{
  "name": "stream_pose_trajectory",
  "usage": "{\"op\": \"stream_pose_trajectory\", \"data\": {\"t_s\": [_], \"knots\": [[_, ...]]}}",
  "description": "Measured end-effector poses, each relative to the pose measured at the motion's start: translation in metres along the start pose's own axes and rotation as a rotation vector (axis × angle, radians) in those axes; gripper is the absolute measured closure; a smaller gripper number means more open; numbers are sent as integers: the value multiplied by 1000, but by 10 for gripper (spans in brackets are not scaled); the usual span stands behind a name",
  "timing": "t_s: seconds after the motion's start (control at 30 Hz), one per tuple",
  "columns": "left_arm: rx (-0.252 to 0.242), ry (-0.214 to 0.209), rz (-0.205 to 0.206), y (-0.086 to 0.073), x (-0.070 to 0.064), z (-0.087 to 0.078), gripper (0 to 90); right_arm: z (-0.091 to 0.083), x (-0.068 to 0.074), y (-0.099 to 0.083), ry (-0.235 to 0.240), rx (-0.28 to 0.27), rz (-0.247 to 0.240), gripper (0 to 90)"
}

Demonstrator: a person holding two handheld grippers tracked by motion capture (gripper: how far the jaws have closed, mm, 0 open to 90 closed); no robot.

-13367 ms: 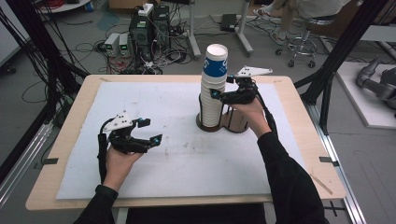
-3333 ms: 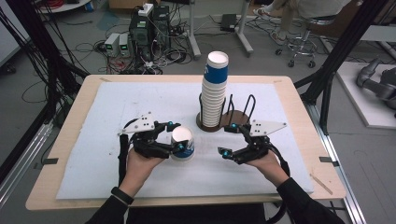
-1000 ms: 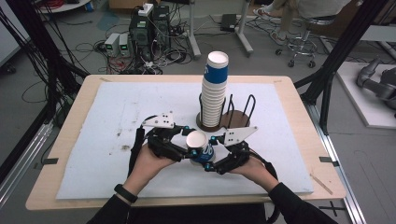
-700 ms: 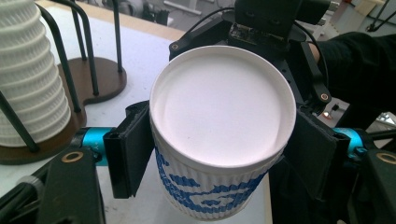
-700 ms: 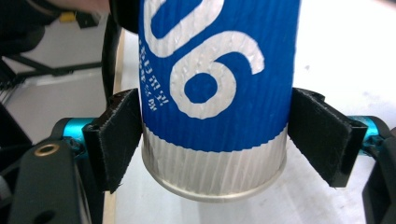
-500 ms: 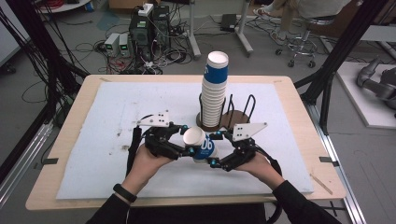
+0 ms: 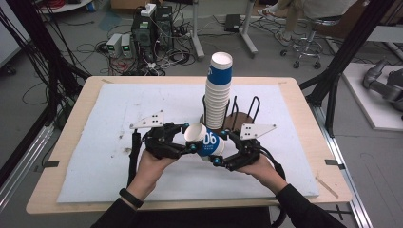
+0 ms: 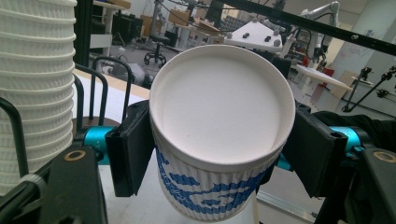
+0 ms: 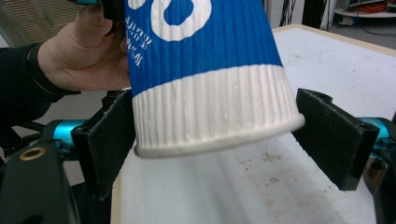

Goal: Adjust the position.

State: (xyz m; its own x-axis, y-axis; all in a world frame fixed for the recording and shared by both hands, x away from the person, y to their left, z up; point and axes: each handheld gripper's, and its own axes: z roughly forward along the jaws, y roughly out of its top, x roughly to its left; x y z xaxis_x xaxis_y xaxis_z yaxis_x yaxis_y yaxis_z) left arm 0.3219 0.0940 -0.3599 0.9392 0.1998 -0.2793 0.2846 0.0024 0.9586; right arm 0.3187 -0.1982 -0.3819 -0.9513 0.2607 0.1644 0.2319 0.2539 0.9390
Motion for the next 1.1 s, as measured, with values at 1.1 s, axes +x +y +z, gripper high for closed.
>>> {"op": "stream_pose_trajectory", "data": {"t_s": [1.1], "knots": [[115, -38, 72, 4, 2, -4, 296, -12, -3, 11, 24, 96, -81, 169]]}}
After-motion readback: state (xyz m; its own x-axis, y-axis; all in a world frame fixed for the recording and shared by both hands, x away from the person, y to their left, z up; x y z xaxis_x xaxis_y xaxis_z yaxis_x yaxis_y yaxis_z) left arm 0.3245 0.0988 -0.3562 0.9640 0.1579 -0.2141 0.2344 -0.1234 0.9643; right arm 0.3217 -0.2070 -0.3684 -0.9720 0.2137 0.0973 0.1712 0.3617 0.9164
